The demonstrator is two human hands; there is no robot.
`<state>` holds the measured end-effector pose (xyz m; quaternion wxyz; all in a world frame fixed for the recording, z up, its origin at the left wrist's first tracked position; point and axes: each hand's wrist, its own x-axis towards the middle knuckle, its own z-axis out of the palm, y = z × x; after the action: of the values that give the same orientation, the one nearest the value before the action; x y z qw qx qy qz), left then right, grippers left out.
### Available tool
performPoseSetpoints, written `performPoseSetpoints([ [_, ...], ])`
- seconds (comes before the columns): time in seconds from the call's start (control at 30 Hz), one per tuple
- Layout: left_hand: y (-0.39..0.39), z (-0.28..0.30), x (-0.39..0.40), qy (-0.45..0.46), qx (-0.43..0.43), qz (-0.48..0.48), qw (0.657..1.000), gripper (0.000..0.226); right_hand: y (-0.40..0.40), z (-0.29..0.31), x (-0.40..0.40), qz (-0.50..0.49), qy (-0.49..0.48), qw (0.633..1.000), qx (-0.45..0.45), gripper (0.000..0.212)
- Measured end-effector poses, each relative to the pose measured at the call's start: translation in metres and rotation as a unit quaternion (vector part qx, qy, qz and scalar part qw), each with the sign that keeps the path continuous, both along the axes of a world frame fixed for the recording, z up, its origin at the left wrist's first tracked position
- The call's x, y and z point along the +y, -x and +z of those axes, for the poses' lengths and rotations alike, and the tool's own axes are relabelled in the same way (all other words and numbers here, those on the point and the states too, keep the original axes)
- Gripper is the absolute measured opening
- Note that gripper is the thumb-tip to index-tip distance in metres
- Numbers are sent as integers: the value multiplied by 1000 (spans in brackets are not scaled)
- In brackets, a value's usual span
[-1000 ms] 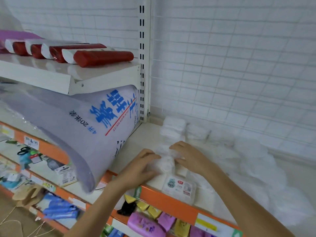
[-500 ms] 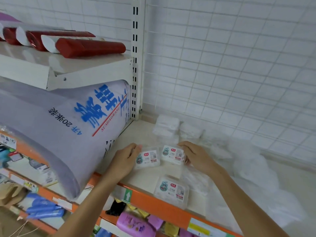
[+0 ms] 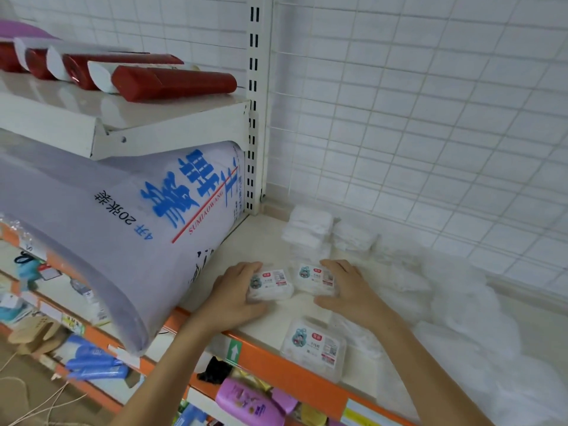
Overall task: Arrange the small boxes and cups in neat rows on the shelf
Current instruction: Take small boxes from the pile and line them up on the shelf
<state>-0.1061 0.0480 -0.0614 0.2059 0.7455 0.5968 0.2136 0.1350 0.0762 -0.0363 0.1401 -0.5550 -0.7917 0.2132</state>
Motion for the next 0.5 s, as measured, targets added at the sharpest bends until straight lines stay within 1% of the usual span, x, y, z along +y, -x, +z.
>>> performPoseSetpoints([
  [0.13,1,0,1,-4,-36,15,999,99,0,-6,-3,-27,-7,998,51,73],
  [0.23,-1,2,2,1,-40,26,999,102,-1,-6,-4,-20,-24,998,60,65],
  [0.3,-2,3,1,-2,-52,32,998,101,1,-5,-4,-22,-41,997,60,65],
  [0.4,0,3,0,-6,-83,34,996,93,4,-3,-5,-29,-89,995,27,66],
  [0.5,-1,-1,-1,-37,-104,37,993,72,9,2,-8,-20,-147,989,-30,67],
])
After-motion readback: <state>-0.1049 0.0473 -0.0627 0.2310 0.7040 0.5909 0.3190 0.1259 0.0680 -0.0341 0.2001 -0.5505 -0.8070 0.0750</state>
